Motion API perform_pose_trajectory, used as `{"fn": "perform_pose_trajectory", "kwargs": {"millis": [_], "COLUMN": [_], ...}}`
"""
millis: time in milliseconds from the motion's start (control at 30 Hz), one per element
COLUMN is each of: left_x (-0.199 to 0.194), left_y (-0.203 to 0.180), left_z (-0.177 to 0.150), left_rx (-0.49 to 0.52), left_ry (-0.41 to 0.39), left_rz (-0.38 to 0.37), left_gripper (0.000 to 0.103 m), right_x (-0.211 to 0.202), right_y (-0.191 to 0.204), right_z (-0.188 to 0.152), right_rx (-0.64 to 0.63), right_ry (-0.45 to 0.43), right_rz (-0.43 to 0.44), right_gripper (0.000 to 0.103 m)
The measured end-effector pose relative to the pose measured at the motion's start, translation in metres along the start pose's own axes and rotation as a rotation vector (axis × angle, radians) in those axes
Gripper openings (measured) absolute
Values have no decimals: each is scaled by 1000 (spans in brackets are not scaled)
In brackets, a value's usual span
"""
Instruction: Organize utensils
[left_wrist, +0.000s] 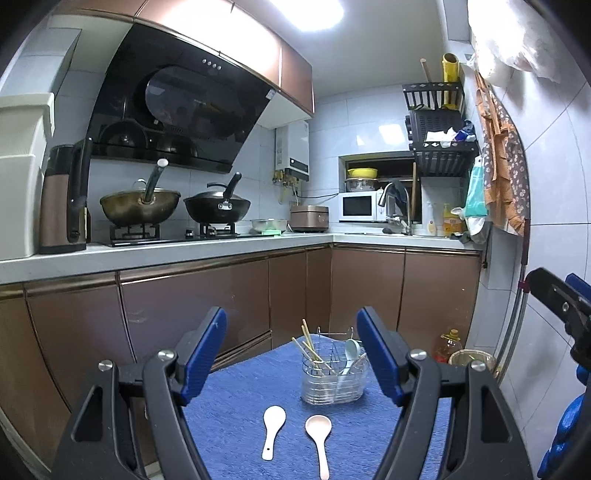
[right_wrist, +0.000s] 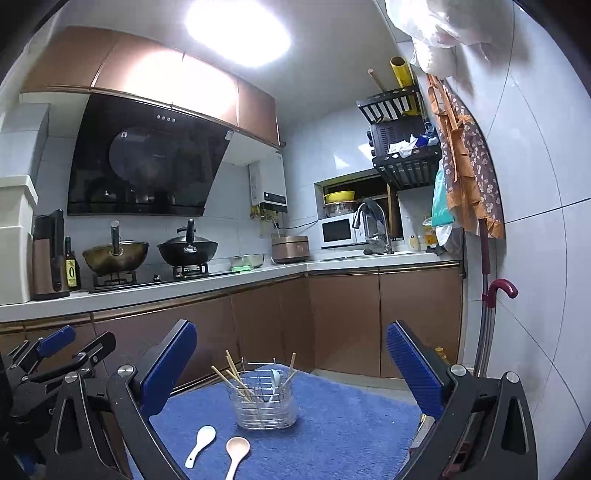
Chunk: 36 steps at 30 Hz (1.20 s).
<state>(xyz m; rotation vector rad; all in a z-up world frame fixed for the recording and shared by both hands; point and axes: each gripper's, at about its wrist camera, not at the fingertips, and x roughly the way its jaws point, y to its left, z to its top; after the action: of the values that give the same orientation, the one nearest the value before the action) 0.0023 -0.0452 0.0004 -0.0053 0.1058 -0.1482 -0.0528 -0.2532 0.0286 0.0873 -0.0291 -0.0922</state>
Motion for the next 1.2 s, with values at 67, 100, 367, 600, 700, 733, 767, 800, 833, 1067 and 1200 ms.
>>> {"fn": "perform_pose_trajectory", "kwargs": {"millis": [67,100,367,600,700,733,767,800,833,1067,1200], "left_x": [4,6,15,23,28,29,31,32,33,56,72], "left_y": [2,4,25,20,16,15,13,11,8,2,1], "left_z": [-3,-3,-4,-10,-11,-12,-13,-13,-14,-25,-34], "left_rx": [-5,-4,-63,-26,-5,-1,12,28,47,64,70], "left_ry": [12,18,30,74,85,88,88,84,78,128,168], "left_rz": [3,2,15,27,46,49,53,63,75,84,98], "left_gripper": [72,72,72,72,72,72,72,72,72,72,72], "right_x": [6,9,20,26,33,35,38,41,46,71,85], "right_y": [0,0,15,13,9,8,5,4,1,-12,-14], "right_z": [-1,-1,-4,-6,-7,-9,-10,-11,-13,-30,-41], "right_rx": [3,10,-4,4,10,13,18,22,28,56,56], "right_ry": [4,11,23,38,49,52,59,66,77,147,189], "right_rz": [-7,-5,28,39,36,35,29,23,16,-1,3], "right_gripper": [103,103,103,103,103,103,103,103,103,103,103]}}
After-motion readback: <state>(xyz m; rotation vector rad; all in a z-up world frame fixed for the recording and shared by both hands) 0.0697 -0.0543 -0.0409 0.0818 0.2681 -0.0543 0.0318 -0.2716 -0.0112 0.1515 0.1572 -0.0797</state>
